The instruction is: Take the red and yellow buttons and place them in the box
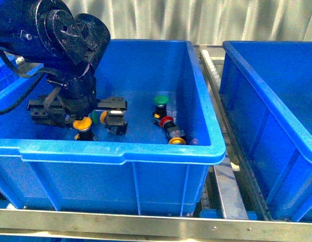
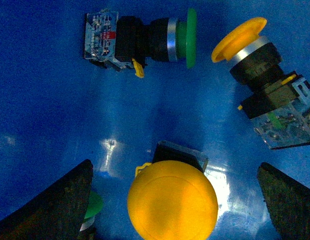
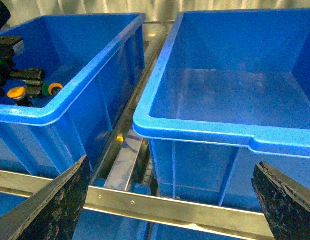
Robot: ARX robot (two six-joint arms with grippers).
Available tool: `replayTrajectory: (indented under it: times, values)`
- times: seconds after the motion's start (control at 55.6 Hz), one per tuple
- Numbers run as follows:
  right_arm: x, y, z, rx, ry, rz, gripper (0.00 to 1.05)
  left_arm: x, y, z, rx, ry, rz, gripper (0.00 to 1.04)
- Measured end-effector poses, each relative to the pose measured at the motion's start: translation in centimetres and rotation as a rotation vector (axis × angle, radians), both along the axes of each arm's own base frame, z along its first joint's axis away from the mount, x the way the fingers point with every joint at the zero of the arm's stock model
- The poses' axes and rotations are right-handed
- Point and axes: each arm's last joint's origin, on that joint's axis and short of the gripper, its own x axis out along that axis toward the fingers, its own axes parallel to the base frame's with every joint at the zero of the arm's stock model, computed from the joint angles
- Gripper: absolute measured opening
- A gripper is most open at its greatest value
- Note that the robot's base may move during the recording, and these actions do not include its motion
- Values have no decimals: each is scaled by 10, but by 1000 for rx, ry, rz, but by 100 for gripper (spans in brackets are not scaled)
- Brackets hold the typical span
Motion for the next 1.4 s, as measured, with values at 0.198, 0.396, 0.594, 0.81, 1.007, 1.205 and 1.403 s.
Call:
replayTrajectory:
  times: [0.198, 0.396, 0.594, 0.81, 1.007, 1.205, 1.403]
  values:
    - [0, 0, 0, 0, 0, 0, 98, 4, 7, -1, 3, -1, 25, 94]
    - [0, 0, 0, 0, 0, 0, 98, 7, 11, -4, 0, -6, 29, 64]
    - [0, 0, 0, 0, 0, 0, 98, 8, 8, -3, -1, -9, 25, 34]
    - [0, 0, 0, 0, 0, 0, 98, 9, 7, -2, -4, -20, 22, 33]
    - [0, 0, 0, 0, 0, 0, 98, 10, 6, -1, -14, -32, 15, 33]
    - [0, 0, 0, 0, 0, 0, 98, 6, 5, 18, -70, -75, -29, 33]
    - [0, 0, 0, 0, 0, 0, 98, -21, 14, 75, -129, -212, -85, 33]
